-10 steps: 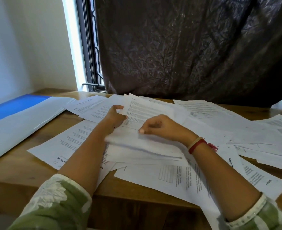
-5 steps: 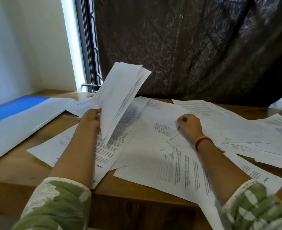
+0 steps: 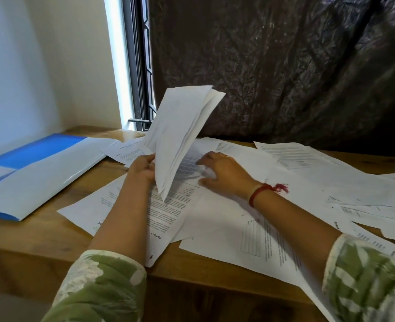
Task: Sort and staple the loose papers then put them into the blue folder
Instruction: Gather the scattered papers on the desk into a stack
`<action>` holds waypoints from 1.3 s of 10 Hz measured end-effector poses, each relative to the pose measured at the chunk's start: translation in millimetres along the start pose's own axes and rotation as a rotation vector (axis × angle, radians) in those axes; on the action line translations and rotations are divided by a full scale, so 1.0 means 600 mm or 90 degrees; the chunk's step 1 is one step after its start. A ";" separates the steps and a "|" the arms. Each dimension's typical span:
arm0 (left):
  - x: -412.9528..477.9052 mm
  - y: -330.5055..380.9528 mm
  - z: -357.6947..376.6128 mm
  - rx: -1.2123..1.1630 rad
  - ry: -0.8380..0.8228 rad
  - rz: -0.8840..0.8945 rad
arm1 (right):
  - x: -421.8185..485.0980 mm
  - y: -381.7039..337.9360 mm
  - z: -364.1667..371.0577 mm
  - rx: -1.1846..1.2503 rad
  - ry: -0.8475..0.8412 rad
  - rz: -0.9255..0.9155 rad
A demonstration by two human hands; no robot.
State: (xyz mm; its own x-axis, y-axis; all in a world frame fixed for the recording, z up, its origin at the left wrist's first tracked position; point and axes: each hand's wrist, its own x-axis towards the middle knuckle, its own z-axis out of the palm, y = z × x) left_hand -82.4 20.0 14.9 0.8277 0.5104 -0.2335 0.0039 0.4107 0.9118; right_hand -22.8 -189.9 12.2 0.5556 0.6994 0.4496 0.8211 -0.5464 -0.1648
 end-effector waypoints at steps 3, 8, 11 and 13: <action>0.001 0.002 0.003 -0.111 -0.067 -0.051 | 0.016 0.012 0.025 -0.022 0.154 0.149; 0.023 -0.011 0.043 0.023 0.003 0.014 | -0.024 0.077 -0.187 0.005 0.637 0.345; 0.004 -0.036 0.075 0.267 0.008 0.158 | 0.010 -0.102 -0.070 -0.077 0.227 0.116; 0.010 -0.039 0.072 0.275 -0.058 0.123 | 0.020 -0.093 0.001 0.476 0.042 0.337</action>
State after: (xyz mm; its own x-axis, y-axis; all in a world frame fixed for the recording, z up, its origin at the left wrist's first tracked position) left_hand -53.5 -19.2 7.0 0.8820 0.4702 -0.0323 0.0613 -0.0465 0.9970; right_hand -61.8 -150.7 26.0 0.8935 0.4023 0.1995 0.3454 -0.3319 -0.8778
